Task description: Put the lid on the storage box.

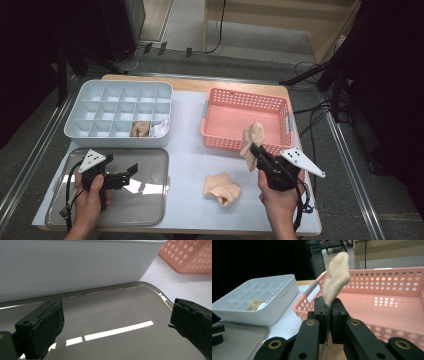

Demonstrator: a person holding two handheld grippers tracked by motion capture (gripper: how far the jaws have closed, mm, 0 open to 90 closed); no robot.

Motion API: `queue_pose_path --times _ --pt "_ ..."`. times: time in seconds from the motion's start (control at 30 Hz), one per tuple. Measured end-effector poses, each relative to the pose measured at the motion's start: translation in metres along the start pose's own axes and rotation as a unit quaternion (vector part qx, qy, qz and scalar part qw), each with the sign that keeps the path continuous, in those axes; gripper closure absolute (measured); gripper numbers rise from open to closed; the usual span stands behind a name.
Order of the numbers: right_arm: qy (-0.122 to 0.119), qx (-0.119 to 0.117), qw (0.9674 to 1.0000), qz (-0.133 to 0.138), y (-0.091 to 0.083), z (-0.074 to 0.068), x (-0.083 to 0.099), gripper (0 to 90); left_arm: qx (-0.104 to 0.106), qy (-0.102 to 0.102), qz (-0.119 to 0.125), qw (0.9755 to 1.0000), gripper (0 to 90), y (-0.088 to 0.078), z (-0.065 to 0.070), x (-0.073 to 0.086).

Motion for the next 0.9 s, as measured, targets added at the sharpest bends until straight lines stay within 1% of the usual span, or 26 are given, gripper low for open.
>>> queue_pose_path --times 0.03,0.07,0.13,0.17,0.2,0.23,0.37,0.43,0.47,0.5,0.53,0.57,0.6,0.63,0.67,0.7,0.77,0.8,0.83,0.9 --pt "0.000 0.000 1.0000 0.000 0.000 0.000 0.000 85.7 -0.002 0.002 0.001 1.0000 0.0 0.000 0.000 0.000" --pt "0.007 -0.005 0.9999 -0.010 -0.002 -0.002 0.011 85.6 -0.003 0.004 0.002 1.0000 0.0 0.000 0.000 -0.001" --pt "0.016 -0.007 0.9997 -0.018 -0.002 -0.003 0.022 85.4 -0.009 0.012 0.008 0.9998 0.0 0.000 -0.001 -0.003" --pt "0.016 -0.009 0.9995 -0.026 -0.001 -0.004 0.029 85.3 -0.013 0.017 0.011 0.9997 0.0 0.000 -0.001 -0.004" --pt "0.013 -0.008 0.9994 -0.030 0.000 -0.004 0.035 85.3 -0.014 0.018 0.013 0.9997 0.0 0.000 -0.001 -0.005" --pt "0.016 -0.008 0.9993 -0.033 0.002 -0.004 0.041 85.3 -0.014 0.018 0.013 0.9997 0.0 0.000 -0.001 -0.005" --pt "0.029 -0.006 0.9982 -0.053 0.013 -0.001 0.063 85.3 -0.016 0.018 0.017 0.9996 0.0 -0.002 -0.001 -0.007" --pt "0.035 -0.006 0.9973 -0.064 0.021 0.000 0.074 85.1 -0.013 0.016 0.020 0.9996 0.0 -0.003 0.001 -0.008" --pt "0.038 -0.011 0.9968 -0.069 0.025 -0.001 0.078 84.5 -0.011 0.018 0.023 0.9995 0.0 -0.005 0.003 -0.010" --pt "0.040 -0.017 0.9962 -0.076 0.029 -0.004 0.081 82.2 -0.008 0.018 0.024 0.9995 0.0 -0.006 0.006 -0.010" --pt "0.036 -0.029 0.9948 -0.090 0.034 -0.009 0.085 75.2 -0.007 0.019 0.025 0.9995 0.0 -0.006 0.008 -0.011" --pt "0.029 -0.035 0.9943 -0.096 0.037 -0.013 0.087 65.2 -0.004 0.023 0.024 0.9994 0.0 -0.007 0.011 -0.012" --pt "0.021 -0.034 0.9944 -0.097 0.039 -0.016 0.086 56.2 -0.002 0.023 0.026 0.9994 0.0 -0.007 0.014 -0.013" --pt "0.025 -0.034 0.9942 -0.099 0.040 -0.018 0.085 50.8 0.003 0.024 0.026 0.9994 0.0 -0.008 0.017 -0.013" --pt "0.031 -0.039 0.9939 -0.098 0.039 -0.020 0.082 47.2 0.007 0.024 0.028 0.9993 0.0 -0.008 0.021 -0.015" --pt "0.037 -0.044 0.9937 -0.096 0.038 -0.021 0.079 46.2 0.011 0.028 0.030 0.9991 0.0 -0.008 0.026 -0.017" --pt "0.045 -0.050 0.9934 -0.092 0.032 -0.023 0.074 48.2 0.016 0.032 0.033 0.9988 0.0 -0.009 0.035 -0.022" --pt "0.048 -0.054 0.9929 -0.095 0.028 -0.025 0.074 50.1 0.016 0.032 0.033 0.9988 0.0 -0.009 0.035 -0.022" --pt "0.045 -0.060 0.9922 -0.099 0.024 -0.027 0.075 52.5 0.027 0.029 0.038 0.9985 0.0 -0.009 0.045 -0.028" --pt "0.039 -0.066 0.9906 -0.113 0.016 -0.031 0.081 55.8 0.037 0.033 0.036 0.9981 0.0 -0.007 0.057 -0.030"
Point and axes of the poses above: each handheld gripper's, and its own axes: y roughly forward along the jaws, x roughly out of its underside, z roughly to its right, the point moved 9 cm from there along y, roughly forward along the jaws, and after that the axes turned 7 degrees about -x, right-handed, at the moved point
